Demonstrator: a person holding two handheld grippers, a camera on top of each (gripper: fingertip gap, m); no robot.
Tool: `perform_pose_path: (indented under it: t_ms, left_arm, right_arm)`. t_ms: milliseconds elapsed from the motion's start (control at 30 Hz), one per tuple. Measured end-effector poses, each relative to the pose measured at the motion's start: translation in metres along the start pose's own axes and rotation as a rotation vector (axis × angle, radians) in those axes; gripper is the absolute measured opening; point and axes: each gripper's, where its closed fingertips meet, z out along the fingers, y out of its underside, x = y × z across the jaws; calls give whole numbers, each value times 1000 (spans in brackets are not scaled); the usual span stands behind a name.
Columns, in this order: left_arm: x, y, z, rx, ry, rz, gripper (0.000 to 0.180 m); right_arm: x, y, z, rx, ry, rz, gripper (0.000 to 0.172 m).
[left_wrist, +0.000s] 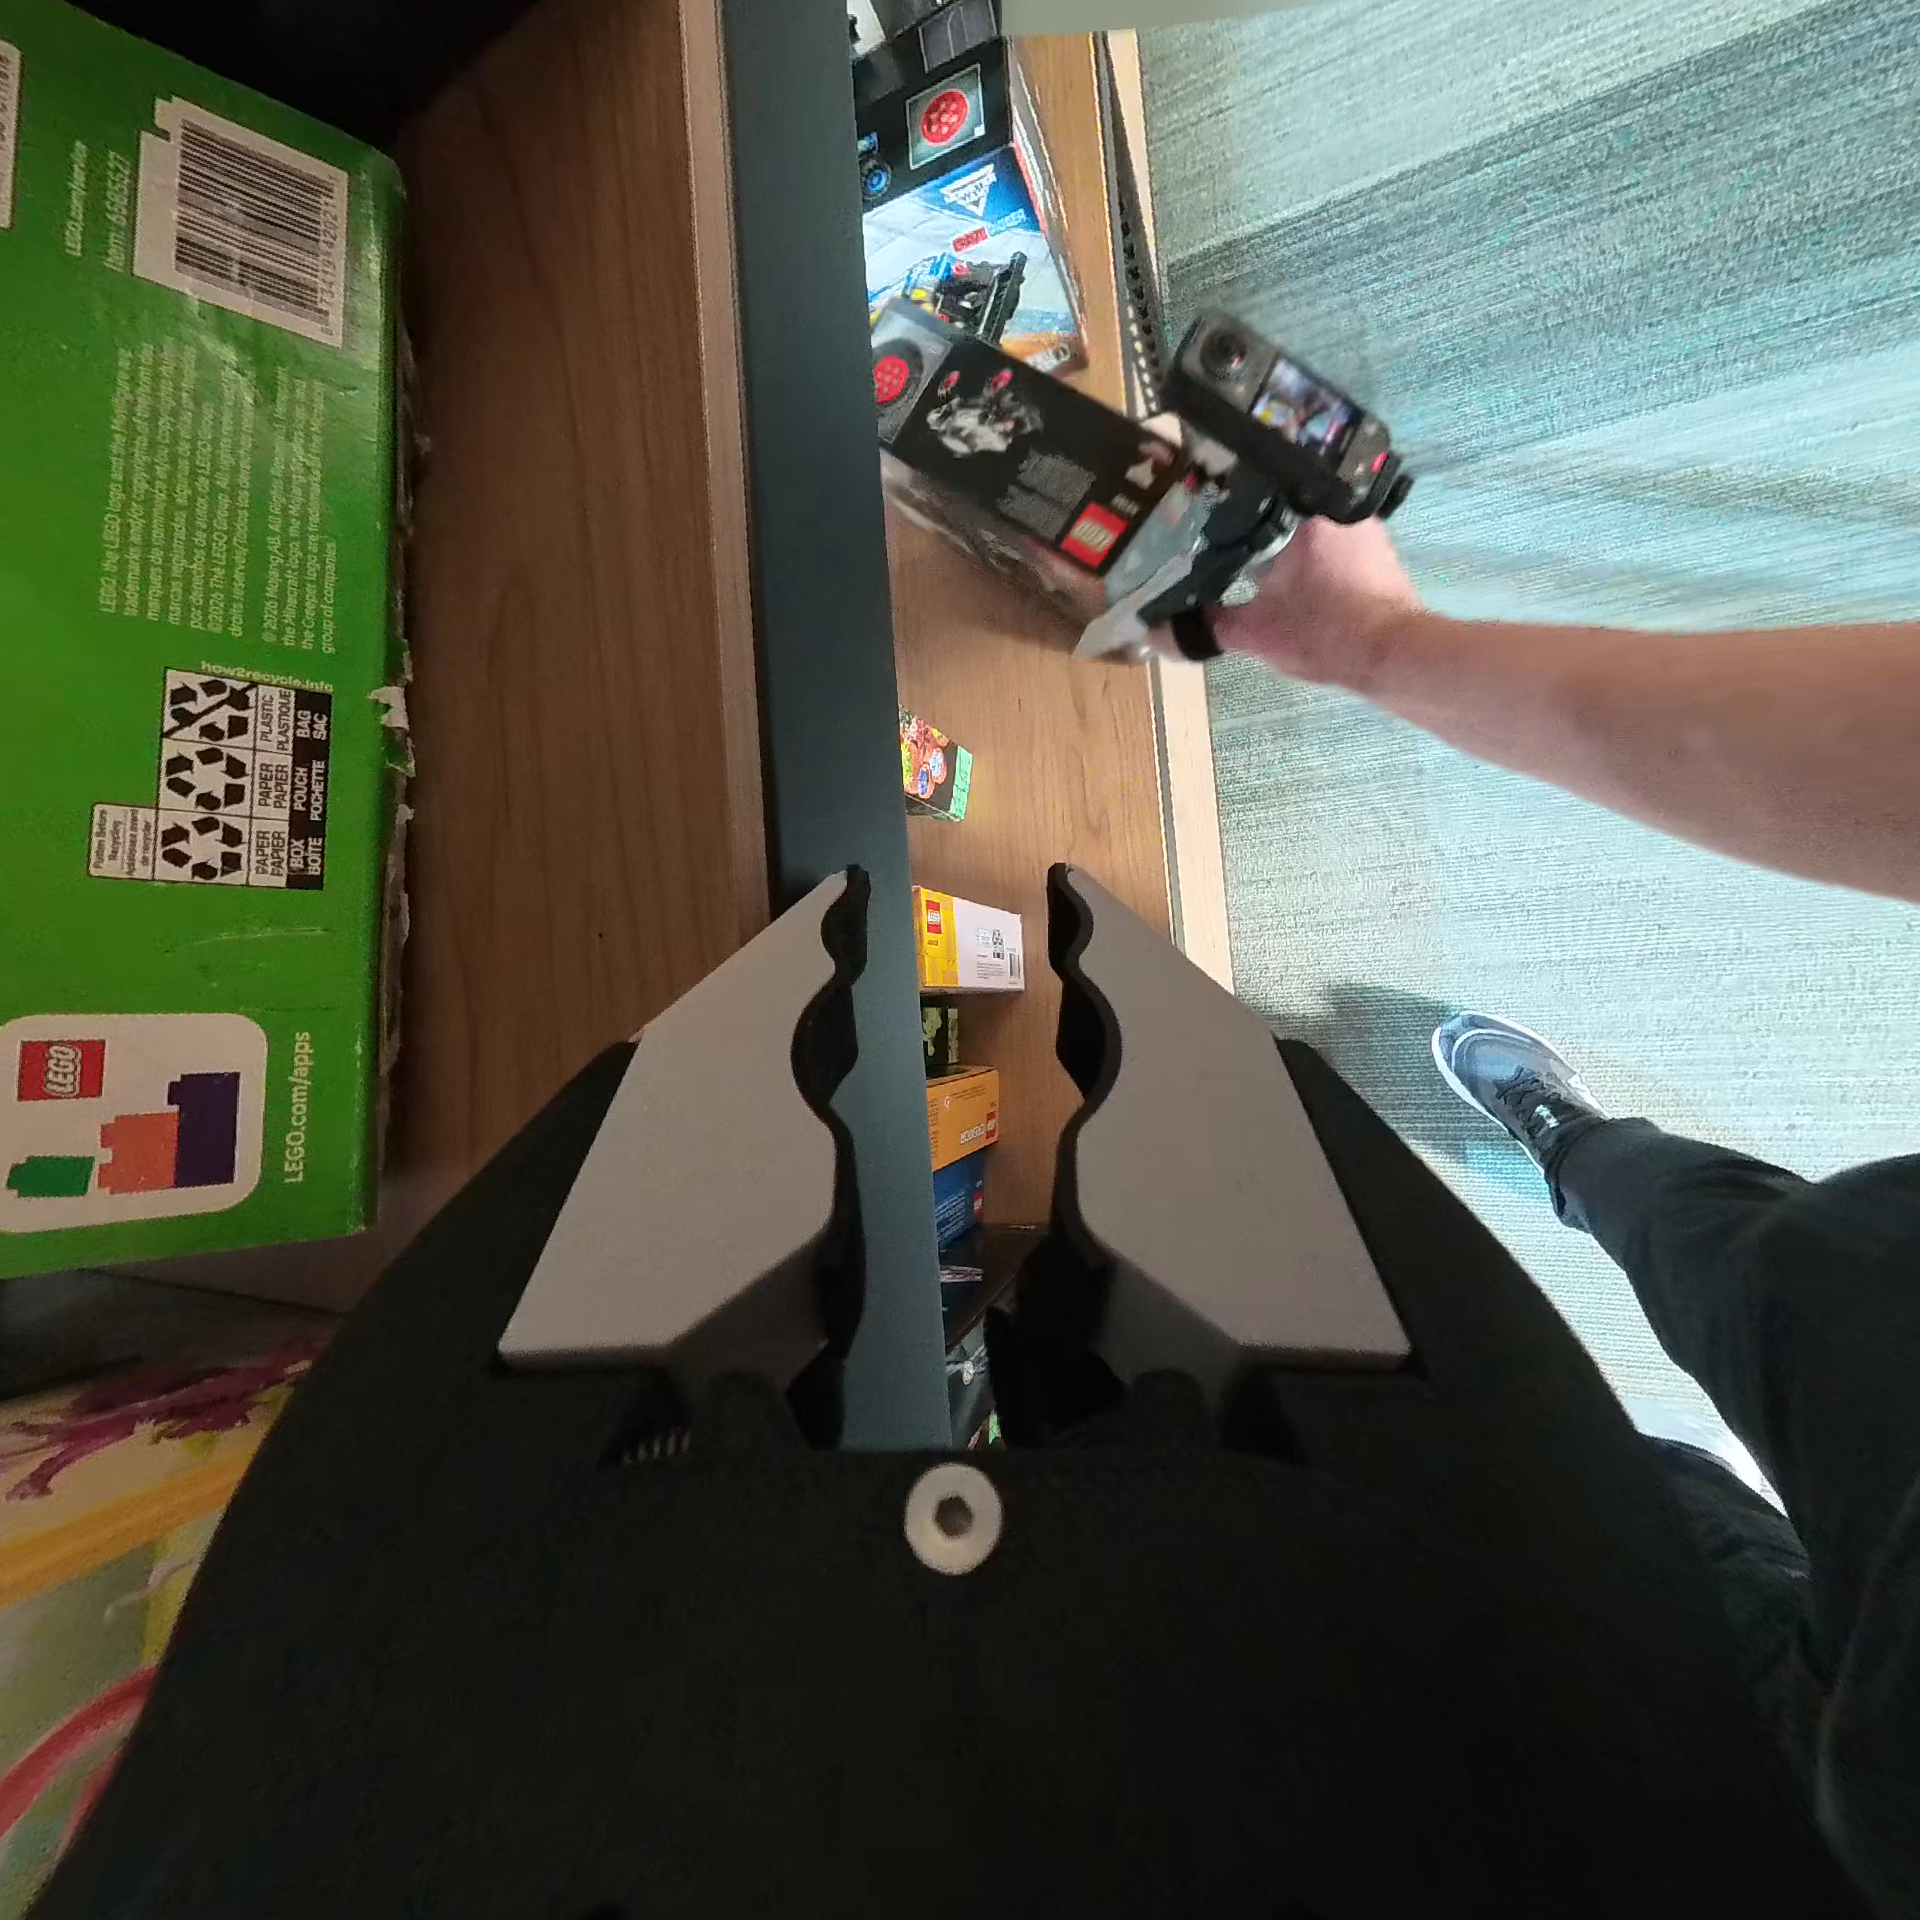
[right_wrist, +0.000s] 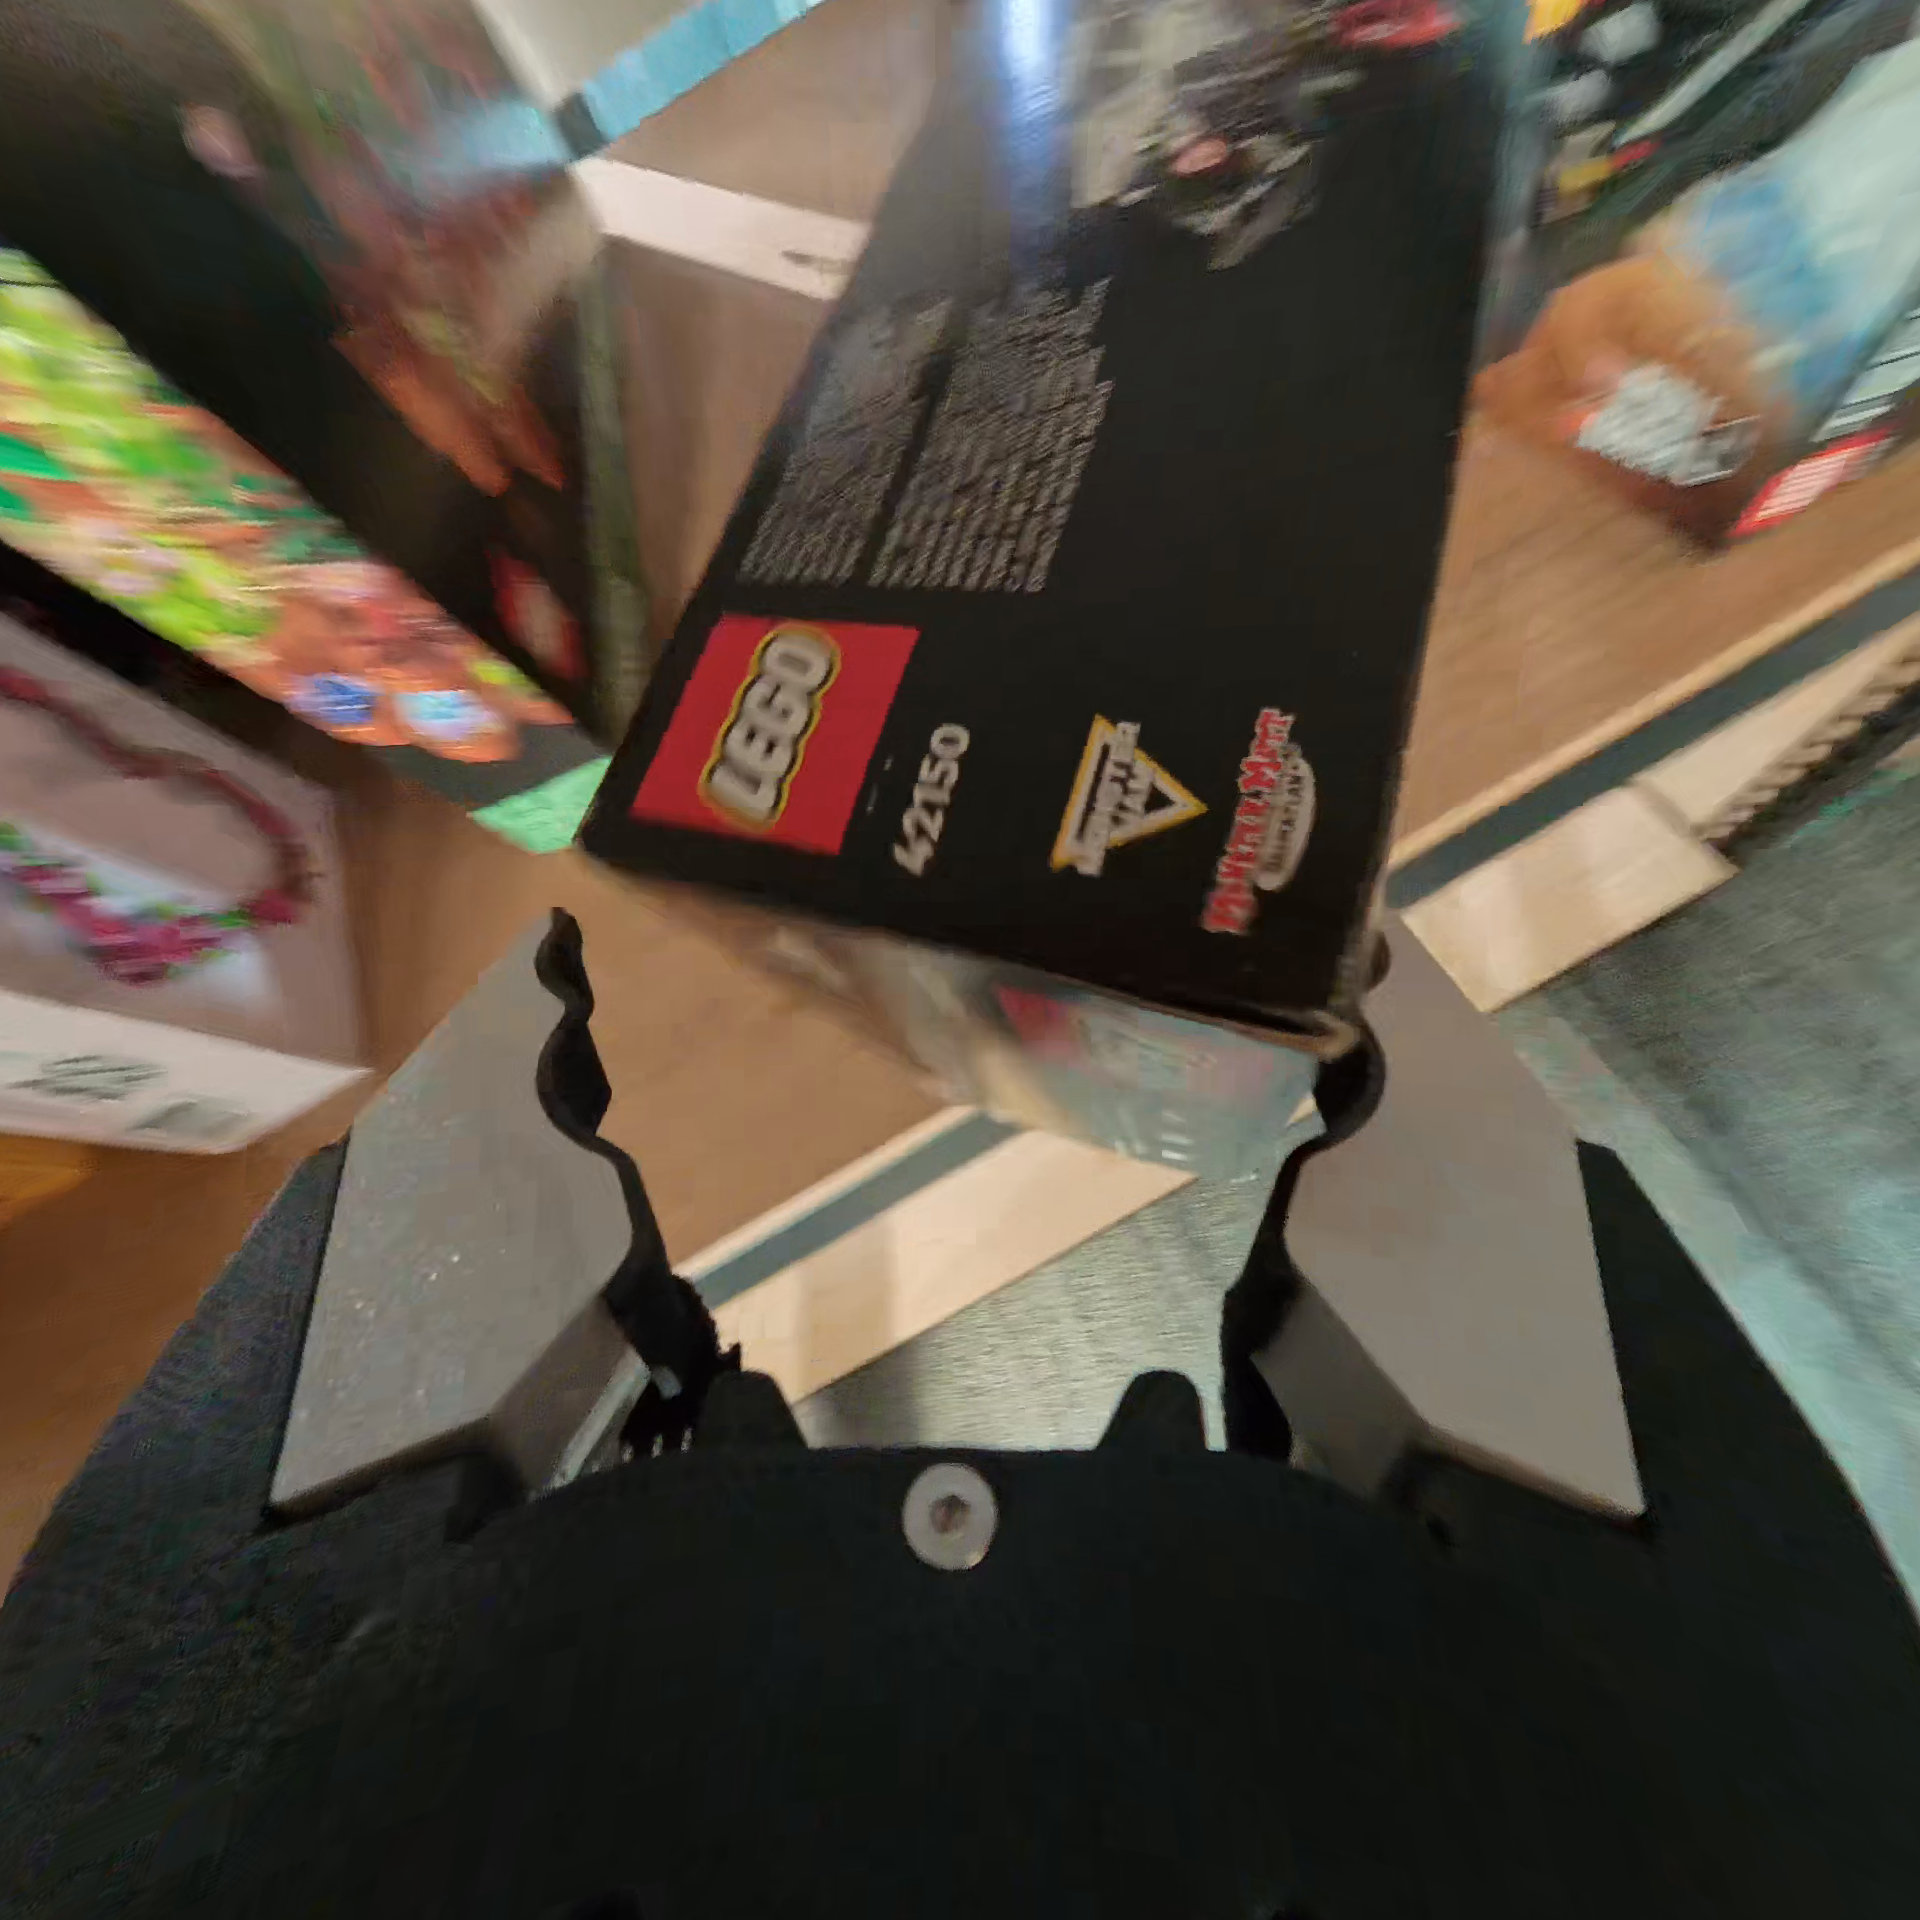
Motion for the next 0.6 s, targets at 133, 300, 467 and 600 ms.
perform_pose_path:
  t_ms: [133, 300, 467, 600]
  left_arm:
    - [1, 1, 0, -3, 8, 3, 34]
    - [1, 1, -1, -3, 18, 3, 35]
    - [3, 1, -1, 3, 26, 9, 36]
    - [3, 0, -1, 9, 30, 7, 36]
  right_arm:
    - [-95, 11, 6, -40, -195, 66, 124]
    - [-173, 21, -12, -60, -513, 84, 113]
    - [-125, 7, -39, 110, -488, -9, 103]
    - [-71, -15, -49, 146, -464, -200, 102]
